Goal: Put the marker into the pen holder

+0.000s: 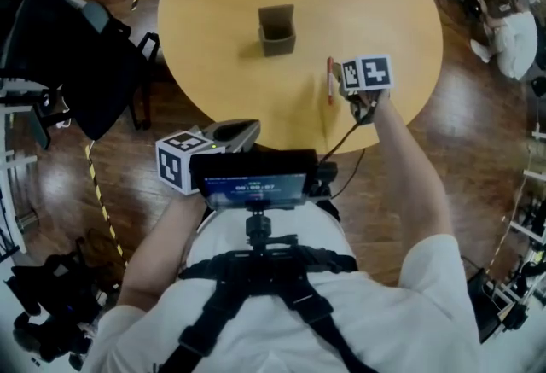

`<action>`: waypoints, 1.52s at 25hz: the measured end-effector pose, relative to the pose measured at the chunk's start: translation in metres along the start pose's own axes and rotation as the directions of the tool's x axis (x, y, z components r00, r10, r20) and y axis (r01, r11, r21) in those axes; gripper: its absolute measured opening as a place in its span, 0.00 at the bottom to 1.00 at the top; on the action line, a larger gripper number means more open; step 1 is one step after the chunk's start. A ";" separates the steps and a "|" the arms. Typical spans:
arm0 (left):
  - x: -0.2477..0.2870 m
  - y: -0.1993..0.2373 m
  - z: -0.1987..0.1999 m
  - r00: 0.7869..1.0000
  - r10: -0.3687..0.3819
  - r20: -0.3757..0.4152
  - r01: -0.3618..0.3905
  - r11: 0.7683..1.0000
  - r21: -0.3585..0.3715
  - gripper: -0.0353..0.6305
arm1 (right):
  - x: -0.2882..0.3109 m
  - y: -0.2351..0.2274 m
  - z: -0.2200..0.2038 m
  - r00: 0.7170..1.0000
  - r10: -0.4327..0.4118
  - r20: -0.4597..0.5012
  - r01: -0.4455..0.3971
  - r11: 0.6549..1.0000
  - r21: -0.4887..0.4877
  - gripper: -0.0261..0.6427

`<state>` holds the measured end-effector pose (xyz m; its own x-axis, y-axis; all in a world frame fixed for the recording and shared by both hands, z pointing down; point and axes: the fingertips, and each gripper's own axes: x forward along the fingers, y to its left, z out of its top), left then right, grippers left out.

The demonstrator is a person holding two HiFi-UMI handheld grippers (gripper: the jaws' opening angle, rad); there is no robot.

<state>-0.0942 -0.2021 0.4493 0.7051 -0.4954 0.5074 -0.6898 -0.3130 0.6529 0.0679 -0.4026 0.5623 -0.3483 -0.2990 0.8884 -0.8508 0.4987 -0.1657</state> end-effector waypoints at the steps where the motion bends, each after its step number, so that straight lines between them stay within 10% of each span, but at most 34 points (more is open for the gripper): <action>1: 0.000 0.001 0.000 1.000 0.004 0.002 -0.004 1.000 -0.006 0.05 | 0.006 -0.001 0.004 1.000 -0.003 -0.018 0.003 1.000 -0.010 0.20; 22: 0.016 0.008 0.009 0.998 0.050 0.043 -0.049 0.999 -0.015 0.05 | 0.070 -0.006 0.002 0.968 -0.079 -0.238 0.057 0.993 -0.099 0.15; 31: 0.015 0.010 0.022 0.997 0.055 0.053 -0.053 0.998 -0.041 0.05 | 0.009 -0.001 0.047 0.997 -0.047 0.065 0.054 0.992 -0.117 0.14; 38: 0.011 0.011 0.024 0.997 0.048 0.059 -0.046 0.998 -0.044 0.05 | -0.053 0.025 0.085 0.918 0.041 0.394 -0.014 0.997 -0.070 0.14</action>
<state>-0.0976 -0.2304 0.4484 0.6600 -0.5568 0.5043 -0.7134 -0.2540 0.6531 0.0318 -0.4439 0.4746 -0.5097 -0.5751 0.6399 -0.8160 0.5589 -0.1477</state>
